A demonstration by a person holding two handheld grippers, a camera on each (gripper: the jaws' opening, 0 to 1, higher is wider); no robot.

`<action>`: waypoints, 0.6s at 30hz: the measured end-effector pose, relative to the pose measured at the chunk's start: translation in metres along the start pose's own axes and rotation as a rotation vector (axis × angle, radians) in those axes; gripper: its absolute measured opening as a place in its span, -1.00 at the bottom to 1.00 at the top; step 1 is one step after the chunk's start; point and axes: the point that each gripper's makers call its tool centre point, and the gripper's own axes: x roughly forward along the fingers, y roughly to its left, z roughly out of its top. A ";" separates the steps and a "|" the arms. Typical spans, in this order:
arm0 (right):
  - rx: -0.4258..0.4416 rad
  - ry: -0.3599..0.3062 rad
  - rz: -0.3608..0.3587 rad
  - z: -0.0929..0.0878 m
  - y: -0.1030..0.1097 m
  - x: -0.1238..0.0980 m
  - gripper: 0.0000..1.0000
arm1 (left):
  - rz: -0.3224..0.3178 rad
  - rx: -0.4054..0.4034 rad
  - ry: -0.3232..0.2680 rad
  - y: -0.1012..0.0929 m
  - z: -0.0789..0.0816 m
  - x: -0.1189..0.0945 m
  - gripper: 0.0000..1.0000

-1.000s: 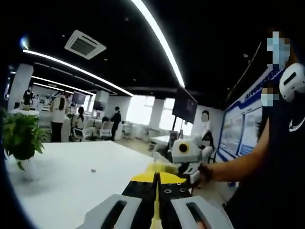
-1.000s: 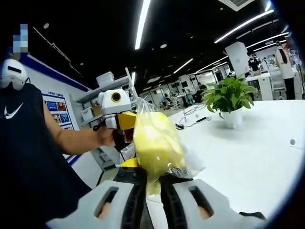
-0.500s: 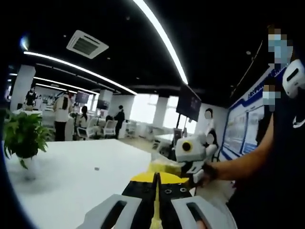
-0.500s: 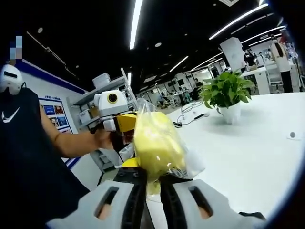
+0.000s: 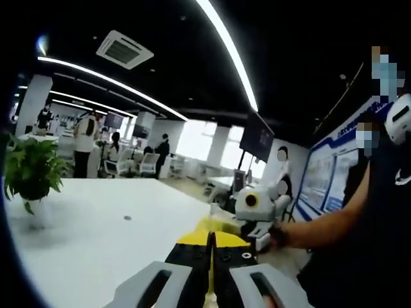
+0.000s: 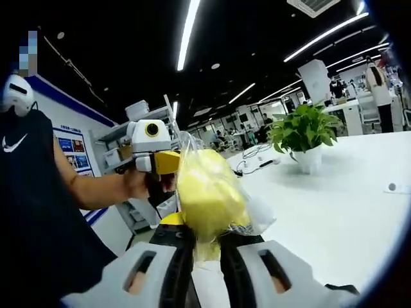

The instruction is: Compare the silicone blocks by pressing each to a similar depth, holding the contact briefly, and releasing to observe deformation and rebound differences across the visible hardness samples.

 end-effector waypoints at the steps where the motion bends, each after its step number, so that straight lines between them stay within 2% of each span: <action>1: 0.000 -0.003 -0.002 0.000 0.000 0.000 -0.72 | -0.005 0.004 -0.004 -0.001 0.001 0.000 -1.00; 8: -0.017 0.007 -0.027 -0.007 -0.004 0.005 -0.40 | -0.013 0.013 -0.010 -0.006 0.000 0.002 -1.00; 12: -0.028 0.009 -0.021 -0.008 0.001 0.005 -0.33 | -0.007 0.017 -0.017 -0.008 0.002 0.002 -1.00; 14: -0.035 0.005 -0.030 -0.008 0.000 0.005 -0.17 | -0.013 0.014 -0.028 -0.007 0.005 0.001 -1.00; 18: -0.058 -0.003 -0.078 -0.004 -0.009 0.001 -0.01 | -0.020 -0.013 -0.065 -0.007 0.015 0.000 -1.00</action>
